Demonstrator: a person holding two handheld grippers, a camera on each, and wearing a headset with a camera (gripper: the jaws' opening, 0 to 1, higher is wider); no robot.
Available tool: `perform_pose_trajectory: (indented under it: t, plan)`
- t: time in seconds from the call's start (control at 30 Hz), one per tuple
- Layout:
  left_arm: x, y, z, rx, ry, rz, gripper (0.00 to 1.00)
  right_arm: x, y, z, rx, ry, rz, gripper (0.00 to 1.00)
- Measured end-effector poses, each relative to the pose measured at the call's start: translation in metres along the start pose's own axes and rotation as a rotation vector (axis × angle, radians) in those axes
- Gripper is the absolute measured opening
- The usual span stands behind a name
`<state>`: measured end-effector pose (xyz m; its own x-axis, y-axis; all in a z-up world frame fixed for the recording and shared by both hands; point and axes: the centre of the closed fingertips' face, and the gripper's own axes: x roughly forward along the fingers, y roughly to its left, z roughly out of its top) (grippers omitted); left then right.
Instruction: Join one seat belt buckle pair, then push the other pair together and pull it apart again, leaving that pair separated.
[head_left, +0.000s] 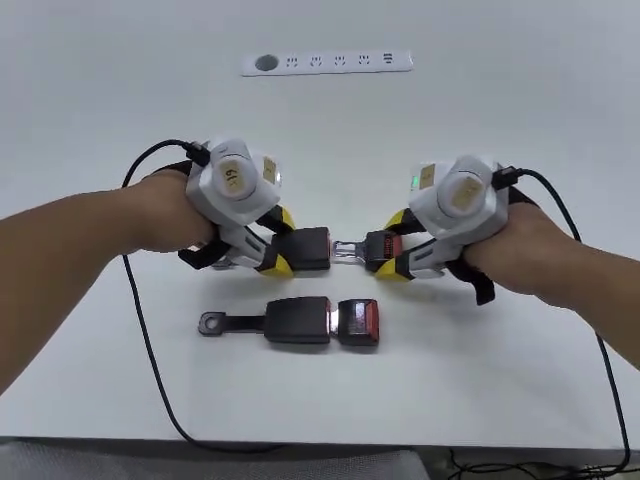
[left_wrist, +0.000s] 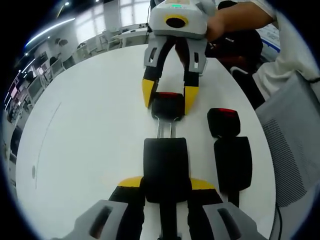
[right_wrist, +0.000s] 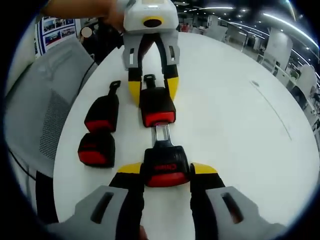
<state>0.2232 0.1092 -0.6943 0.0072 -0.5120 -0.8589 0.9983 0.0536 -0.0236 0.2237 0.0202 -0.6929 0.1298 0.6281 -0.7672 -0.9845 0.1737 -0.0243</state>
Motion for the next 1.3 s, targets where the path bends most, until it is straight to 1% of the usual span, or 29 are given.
perform_pose_trajectory:
  t: [0.03,0.07,0.2,0.3,0.37,0.47,0.53,0.57,0.7,0.77,0.9,1.07,1.13,1.2,1.3]
  plan:
    - [0.0,0.0,0.0,0.0,0.0,0.0,0.33,0.001,0.0,0.002,-0.003,0.003,0.0,0.34]
    - [0.0,0.0,0.0,-0.003,-0.001,0.001,0.33,0.0,0.0,0.002,0.001,0.013,-0.003,0.34]
    - [-0.001,-0.002,0.002,-0.003,-0.003,0.001,0.33,-0.002,0.001,0.0,-0.009,0.022,-0.006,0.34]
    - [-0.001,-0.002,0.002,0.0,0.002,0.001,0.33,-0.002,0.0,0.004,-0.052,0.033,-0.016,0.34]
    - [-0.001,-0.002,0.002,0.001,0.003,0.002,0.33,0.0,0.002,0.008,-0.088,0.04,-0.017,0.34]
    - [-0.001,-0.003,0.002,0.001,0.004,0.002,0.33,0.004,0.002,0.01,-0.079,0.029,-0.013,0.34]
    - [-0.001,-0.003,0.002,0.006,0.005,0.002,0.33,0.005,0.004,0.013,-0.027,0.009,0.005,0.34]
    - [-0.001,-0.003,0.003,0.011,0.011,0.005,0.33,0.005,0.002,0.012,-0.026,0.012,0.007,0.34]
    - [-0.002,-0.001,0.002,0.017,0.013,0.0,0.33,0.004,0.001,0.012,-0.028,-0.023,0.026,0.33]
    - [-0.001,0.0,0.001,0.021,0.008,-0.006,0.33,0.005,0.002,0.013,-0.031,-0.024,0.035,0.33]
    - [-0.002,-0.002,0.004,0.027,0.008,-0.008,0.32,0.007,0.0,0.014,-0.025,-0.021,0.047,0.33]
    - [-0.002,-0.003,0.004,0.026,0.0,-0.007,0.32,0.01,0.002,0.016,-0.03,-0.021,0.045,0.32]
    - [-0.002,-0.004,0.005,0.029,0.004,-0.006,0.32,0.012,0.002,0.018,-0.031,-0.024,0.044,0.32]
    - [-0.002,-0.005,0.006,0.033,0.001,-0.008,0.32,0.016,0.005,0.024,-0.03,-0.036,0.045,0.32]
    - [-0.002,-0.005,0.006,0.03,-0.001,-0.009,0.31,0.019,0.004,0.027,-0.027,-0.035,0.045,0.32]
